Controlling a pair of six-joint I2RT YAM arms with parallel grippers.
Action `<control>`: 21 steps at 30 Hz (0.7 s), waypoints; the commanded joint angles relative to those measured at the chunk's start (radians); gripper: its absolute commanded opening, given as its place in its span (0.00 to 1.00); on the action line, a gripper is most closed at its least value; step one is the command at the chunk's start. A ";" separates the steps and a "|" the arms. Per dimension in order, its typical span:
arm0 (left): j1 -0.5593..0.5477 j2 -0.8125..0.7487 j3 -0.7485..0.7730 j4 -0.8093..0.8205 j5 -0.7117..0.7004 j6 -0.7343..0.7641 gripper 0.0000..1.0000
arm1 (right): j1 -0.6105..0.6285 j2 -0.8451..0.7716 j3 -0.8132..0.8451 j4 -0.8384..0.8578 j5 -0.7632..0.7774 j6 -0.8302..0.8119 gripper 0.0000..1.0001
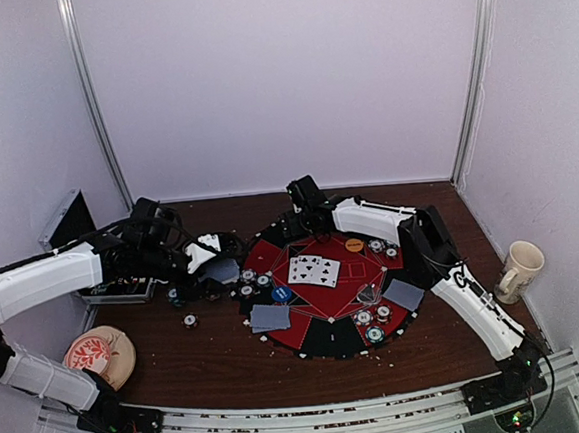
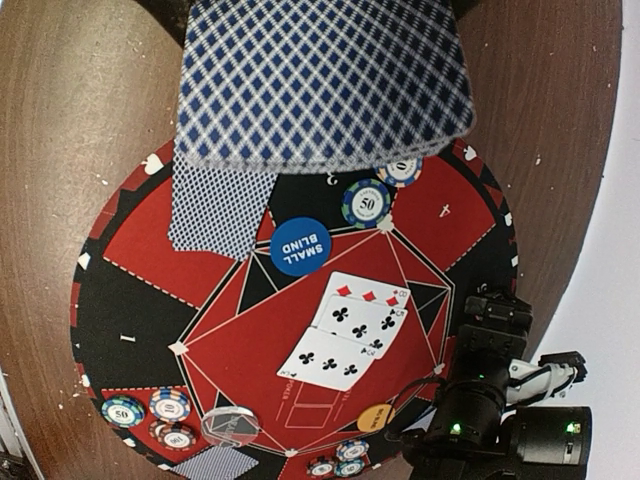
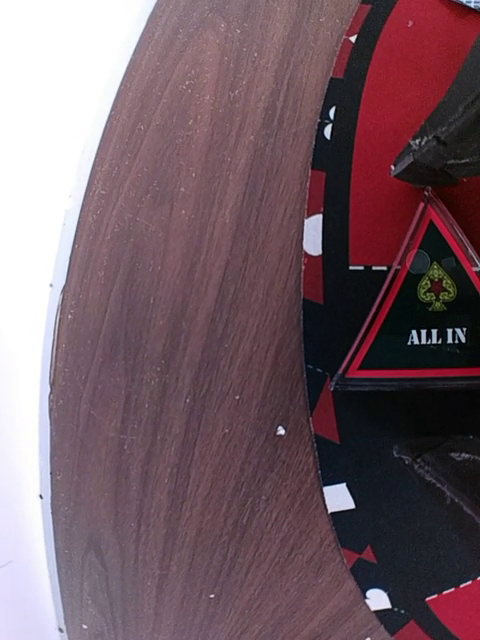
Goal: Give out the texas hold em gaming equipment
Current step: Pick up the all-in button from position 5.
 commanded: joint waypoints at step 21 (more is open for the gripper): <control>0.011 -0.016 0.000 0.037 0.014 -0.002 0.54 | 0.027 -0.036 -0.070 -0.008 0.065 -0.087 0.62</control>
